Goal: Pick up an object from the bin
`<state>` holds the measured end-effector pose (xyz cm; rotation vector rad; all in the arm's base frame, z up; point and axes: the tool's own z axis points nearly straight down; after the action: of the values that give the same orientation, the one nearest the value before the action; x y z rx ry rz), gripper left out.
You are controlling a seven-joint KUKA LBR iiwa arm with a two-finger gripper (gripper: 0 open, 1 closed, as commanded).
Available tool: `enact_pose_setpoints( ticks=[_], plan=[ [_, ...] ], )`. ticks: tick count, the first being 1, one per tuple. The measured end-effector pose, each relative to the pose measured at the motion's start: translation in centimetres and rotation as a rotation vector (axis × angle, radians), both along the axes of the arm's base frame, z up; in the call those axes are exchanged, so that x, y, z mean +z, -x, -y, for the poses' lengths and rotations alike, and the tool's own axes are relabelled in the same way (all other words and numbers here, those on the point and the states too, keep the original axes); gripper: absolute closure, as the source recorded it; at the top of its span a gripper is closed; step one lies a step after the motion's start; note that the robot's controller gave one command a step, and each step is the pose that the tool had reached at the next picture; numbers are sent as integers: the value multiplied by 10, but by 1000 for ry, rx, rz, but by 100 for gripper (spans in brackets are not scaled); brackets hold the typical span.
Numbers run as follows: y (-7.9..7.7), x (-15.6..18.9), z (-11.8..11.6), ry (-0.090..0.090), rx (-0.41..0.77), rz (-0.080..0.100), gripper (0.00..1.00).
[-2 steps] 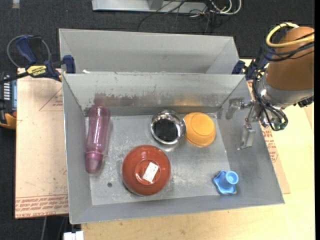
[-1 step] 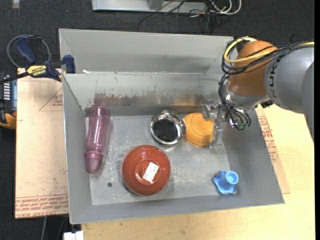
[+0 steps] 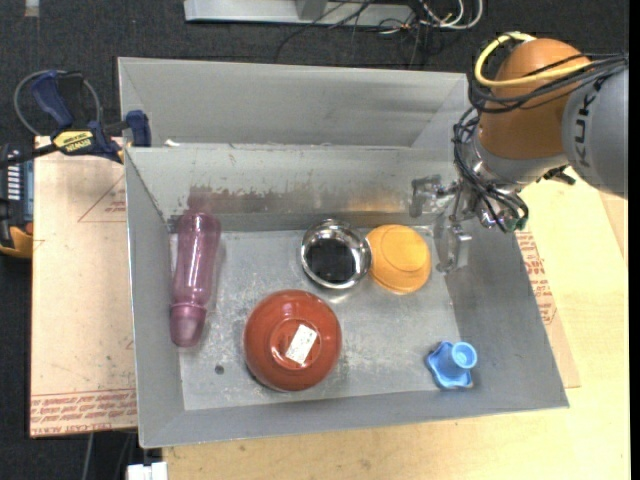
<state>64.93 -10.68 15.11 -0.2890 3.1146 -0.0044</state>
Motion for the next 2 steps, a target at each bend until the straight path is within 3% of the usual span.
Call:
enact_pose_setpoints(
  ticks=[1,2],
  plan=[
    [-2,-41,-24,-2,-22,-8,0],
    [-7,-72,-31,6,59,15,0]
  ],
)
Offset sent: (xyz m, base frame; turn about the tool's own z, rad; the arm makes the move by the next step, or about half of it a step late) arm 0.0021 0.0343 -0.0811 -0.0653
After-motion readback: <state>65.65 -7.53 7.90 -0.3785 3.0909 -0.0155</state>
